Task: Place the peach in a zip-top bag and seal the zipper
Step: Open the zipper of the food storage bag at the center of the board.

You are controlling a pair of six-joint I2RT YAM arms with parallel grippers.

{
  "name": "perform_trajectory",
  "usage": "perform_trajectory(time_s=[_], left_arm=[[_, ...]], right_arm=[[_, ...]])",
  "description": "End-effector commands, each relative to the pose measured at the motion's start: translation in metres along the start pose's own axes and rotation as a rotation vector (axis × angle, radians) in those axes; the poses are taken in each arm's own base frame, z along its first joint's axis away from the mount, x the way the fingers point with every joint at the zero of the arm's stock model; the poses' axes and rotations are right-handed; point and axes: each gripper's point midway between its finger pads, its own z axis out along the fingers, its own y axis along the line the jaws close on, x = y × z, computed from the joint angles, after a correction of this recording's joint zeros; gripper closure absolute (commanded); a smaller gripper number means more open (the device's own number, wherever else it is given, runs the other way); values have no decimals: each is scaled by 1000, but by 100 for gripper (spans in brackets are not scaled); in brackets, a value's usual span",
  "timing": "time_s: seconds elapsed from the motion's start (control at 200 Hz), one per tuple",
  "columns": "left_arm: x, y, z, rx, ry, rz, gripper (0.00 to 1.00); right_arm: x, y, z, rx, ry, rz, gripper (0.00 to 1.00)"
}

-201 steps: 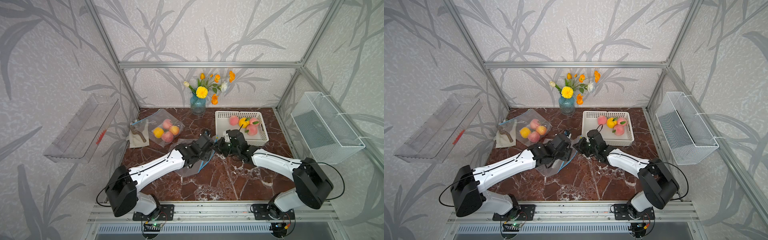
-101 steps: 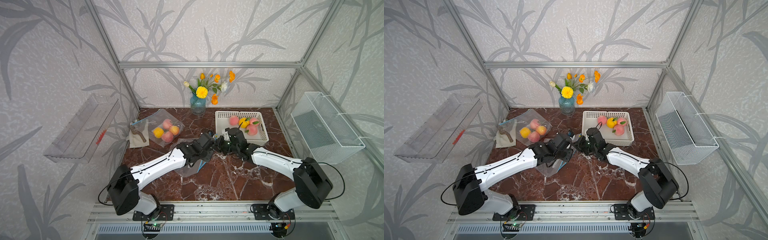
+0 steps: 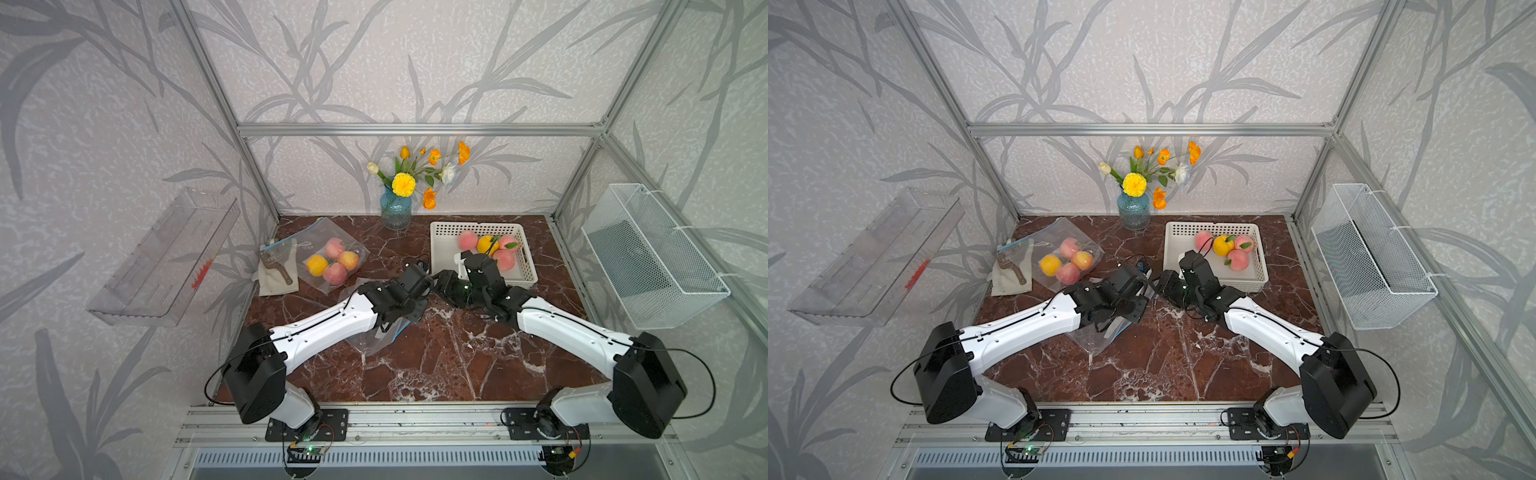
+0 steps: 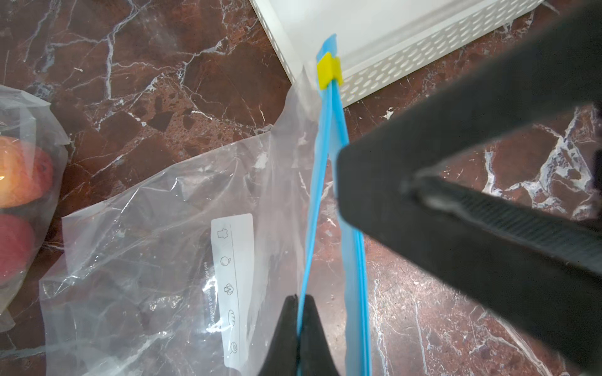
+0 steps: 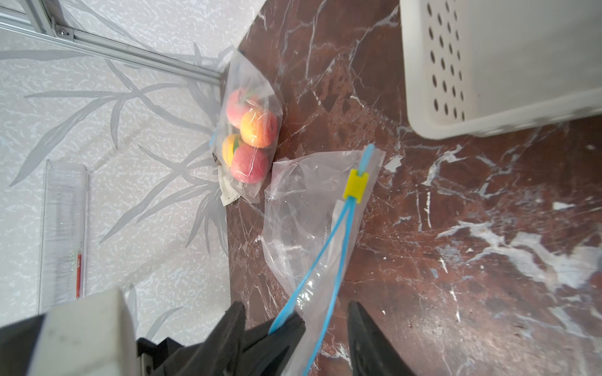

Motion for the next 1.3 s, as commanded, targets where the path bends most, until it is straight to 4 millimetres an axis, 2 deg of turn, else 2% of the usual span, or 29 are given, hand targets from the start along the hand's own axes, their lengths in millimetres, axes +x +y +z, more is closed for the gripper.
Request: perform_trajectory(time_s=[0.0,0.07,0.205,0.37,0.5,0.7,0.85,0.885,0.93,1.02,1.19,1.295], left_arm=[[-15,0,-4,-8,-53,-34,100],[-15,1,-5,-10,-56,-36,100],[-14,2,-5,-13,-52,-34,100],[-15,2,-7,-15,-56,-37,100],[-14,1,-7,-7,-55,-38,100],[-13,4,-5,-28,-37,-57,100],[-11,4,-1,-43,14,-70,93],[-10,5,0,-48,28,-67,88],[-11,5,1,-56,43,-61,76],[-11,10,2,-83,67,-49,67],[-11,10,7,-88,111,-33,65],[-7,9,9,-87,139,-26,72]], right_arm=[[6,-34,2,122,-10,-33,49],[10,-33,10,108,20,-35,49],[13,-16,22,54,78,-61,49],[12,-23,30,91,74,-48,52],[14,-33,35,129,85,-27,64],[13,-33,33,178,92,-67,85],[11,-27,27,155,78,-125,93],[11,-24,26,141,78,-139,94],[12,-21,25,116,80,-156,94],[15,-14,23,70,90,-177,95],[18,-11,21,40,93,-182,95],[19,-11,22,28,97,-179,95]])
